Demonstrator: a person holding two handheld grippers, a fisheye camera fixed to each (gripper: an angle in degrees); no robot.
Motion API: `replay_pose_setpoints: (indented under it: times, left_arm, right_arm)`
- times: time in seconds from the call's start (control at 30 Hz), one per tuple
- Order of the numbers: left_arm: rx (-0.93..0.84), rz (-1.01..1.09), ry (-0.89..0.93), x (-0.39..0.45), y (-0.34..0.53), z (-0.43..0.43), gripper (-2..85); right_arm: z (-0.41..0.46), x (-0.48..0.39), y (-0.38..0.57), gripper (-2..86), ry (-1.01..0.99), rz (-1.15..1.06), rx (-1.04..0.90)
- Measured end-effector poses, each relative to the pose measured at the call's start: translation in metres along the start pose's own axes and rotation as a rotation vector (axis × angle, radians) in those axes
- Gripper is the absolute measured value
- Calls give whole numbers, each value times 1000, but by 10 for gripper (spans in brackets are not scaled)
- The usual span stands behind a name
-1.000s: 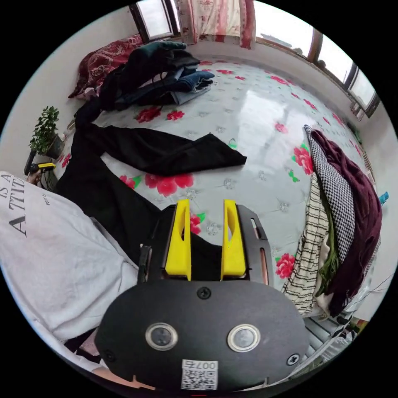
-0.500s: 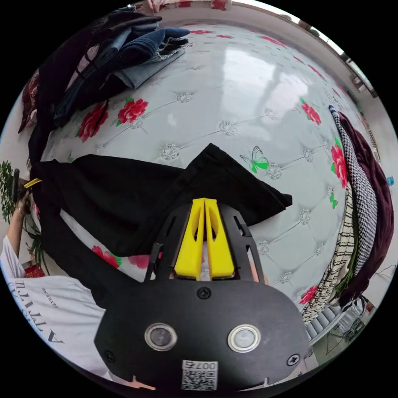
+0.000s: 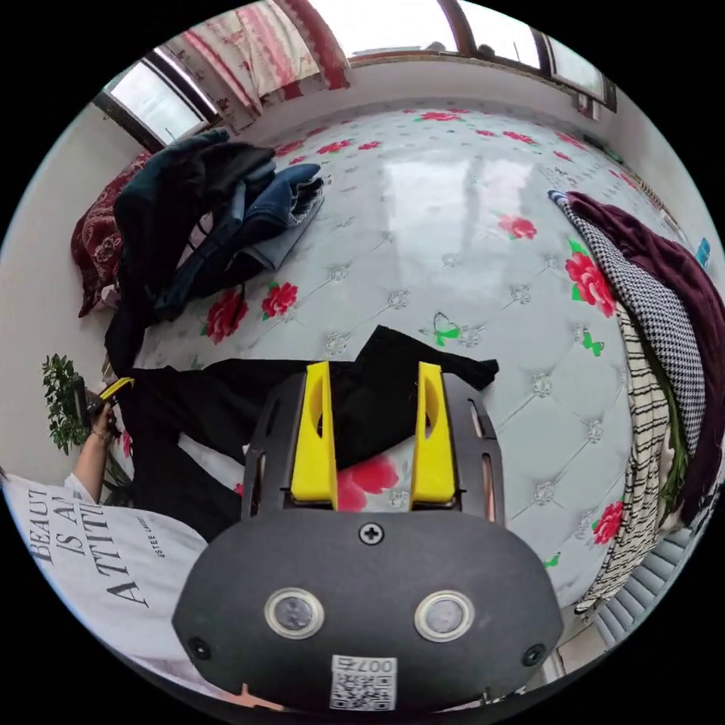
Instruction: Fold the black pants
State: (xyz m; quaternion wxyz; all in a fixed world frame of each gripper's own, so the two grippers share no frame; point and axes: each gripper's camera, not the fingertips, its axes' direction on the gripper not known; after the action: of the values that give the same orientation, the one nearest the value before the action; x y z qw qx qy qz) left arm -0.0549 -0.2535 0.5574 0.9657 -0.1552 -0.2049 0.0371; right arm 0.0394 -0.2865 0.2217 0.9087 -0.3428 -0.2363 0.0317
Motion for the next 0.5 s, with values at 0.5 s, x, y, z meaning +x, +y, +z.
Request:
replay_pose_setpoints:
  times: [0.5]
  left_arm:
    - [-108, 102, -121, 40, 12, 44, -9]
  right_arm:
    - [-159, -20, 97, 4, 47, 174, 524]
